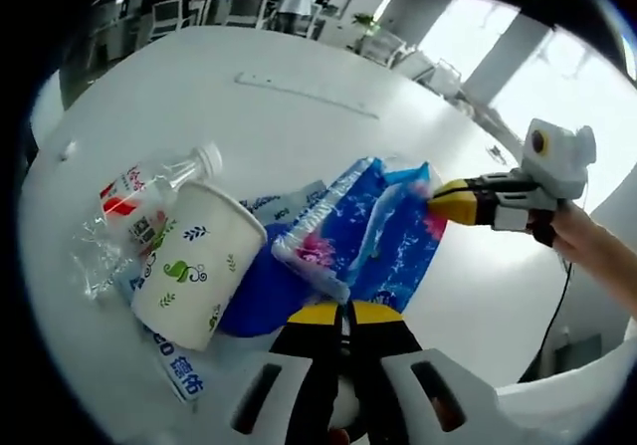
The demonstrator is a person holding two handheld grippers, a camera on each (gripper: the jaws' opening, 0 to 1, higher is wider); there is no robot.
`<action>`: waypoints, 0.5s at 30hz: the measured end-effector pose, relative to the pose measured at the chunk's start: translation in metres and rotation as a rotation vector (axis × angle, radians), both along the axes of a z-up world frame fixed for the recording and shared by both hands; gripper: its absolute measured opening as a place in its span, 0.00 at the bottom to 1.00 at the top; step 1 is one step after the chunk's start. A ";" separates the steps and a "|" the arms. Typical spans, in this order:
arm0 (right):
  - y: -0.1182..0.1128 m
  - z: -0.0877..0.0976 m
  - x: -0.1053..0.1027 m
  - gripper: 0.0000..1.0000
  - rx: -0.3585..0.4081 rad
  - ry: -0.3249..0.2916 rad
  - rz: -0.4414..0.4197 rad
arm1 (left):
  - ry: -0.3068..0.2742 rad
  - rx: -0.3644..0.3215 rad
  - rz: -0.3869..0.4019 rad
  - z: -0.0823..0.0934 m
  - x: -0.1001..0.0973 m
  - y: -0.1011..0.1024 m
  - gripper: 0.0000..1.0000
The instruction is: Arrange the tabletop items into an orderly group along one side of the table until the central work area is clear of visible clutter.
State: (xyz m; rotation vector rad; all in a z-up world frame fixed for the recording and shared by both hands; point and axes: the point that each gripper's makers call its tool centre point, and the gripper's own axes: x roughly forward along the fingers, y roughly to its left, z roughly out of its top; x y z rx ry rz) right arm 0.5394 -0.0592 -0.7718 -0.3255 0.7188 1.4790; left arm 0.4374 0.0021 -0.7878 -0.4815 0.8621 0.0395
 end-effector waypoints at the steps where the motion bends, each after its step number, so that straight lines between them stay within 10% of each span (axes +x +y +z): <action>1: -0.002 0.002 0.002 0.00 0.006 -0.006 -0.009 | -0.001 0.009 -0.012 0.001 0.003 0.000 0.00; 15: -0.036 0.018 0.028 0.00 0.060 -0.100 -0.153 | -0.027 0.106 -0.238 0.019 0.051 -0.008 0.00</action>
